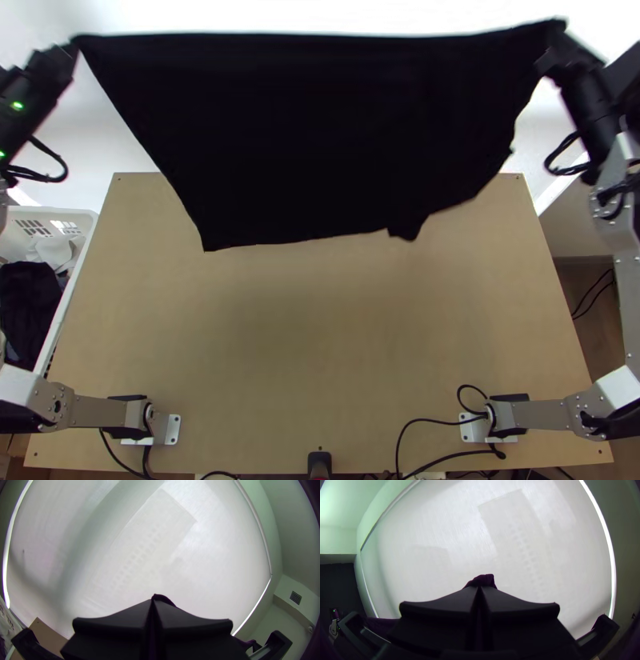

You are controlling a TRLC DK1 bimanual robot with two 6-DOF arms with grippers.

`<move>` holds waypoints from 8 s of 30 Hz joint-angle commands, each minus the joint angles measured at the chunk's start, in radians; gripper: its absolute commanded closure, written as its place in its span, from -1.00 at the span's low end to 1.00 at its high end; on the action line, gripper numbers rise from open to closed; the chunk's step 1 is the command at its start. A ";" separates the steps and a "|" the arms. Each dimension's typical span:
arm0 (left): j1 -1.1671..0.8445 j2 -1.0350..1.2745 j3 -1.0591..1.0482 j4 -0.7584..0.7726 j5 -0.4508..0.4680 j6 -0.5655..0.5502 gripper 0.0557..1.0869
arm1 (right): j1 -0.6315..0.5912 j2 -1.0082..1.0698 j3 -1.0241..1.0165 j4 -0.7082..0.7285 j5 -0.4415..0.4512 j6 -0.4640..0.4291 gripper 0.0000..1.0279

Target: Fold the t-shirt

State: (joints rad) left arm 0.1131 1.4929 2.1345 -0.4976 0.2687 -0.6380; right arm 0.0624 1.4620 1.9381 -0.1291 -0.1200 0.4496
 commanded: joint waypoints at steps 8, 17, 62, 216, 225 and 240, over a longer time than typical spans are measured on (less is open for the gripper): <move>0.030 -0.125 0.050 0.042 -0.016 -0.078 0.93 | -0.018 -0.157 0.105 -0.052 0.008 0.018 0.94; 0.037 -0.418 -0.136 0.004 0.001 -0.078 0.93 | -0.018 -0.531 -0.117 -0.284 -0.046 -0.015 0.94; 0.082 -0.330 -1.075 0.175 0.081 0.129 0.93 | -0.049 -0.232 -0.893 -0.271 -0.148 0.185 0.94; -0.046 -0.347 -1.180 -0.395 0.038 0.678 -0.68 | -0.003 -0.250 -1.242 -0.931 -0.087 -0.140 -0.52; -0.052 -0.352 -1.188 -0.406 0.032 0.678 -0.68 | 0.063 -0.190 -1.268 -0.851 -0.096 -0.134 -0.22; -0.056 -0.350 -1.180 -0.538 0.009 0.805 -0.68 | 0.125 -0.120 -1.268 -0.710 -0.098 -0.112 0.56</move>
State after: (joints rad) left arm 0.0650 1.1553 0.9703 -0.9749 0.2832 0.0872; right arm 0.1669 1.3151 0.6872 -0.8707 -0.2100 0.3286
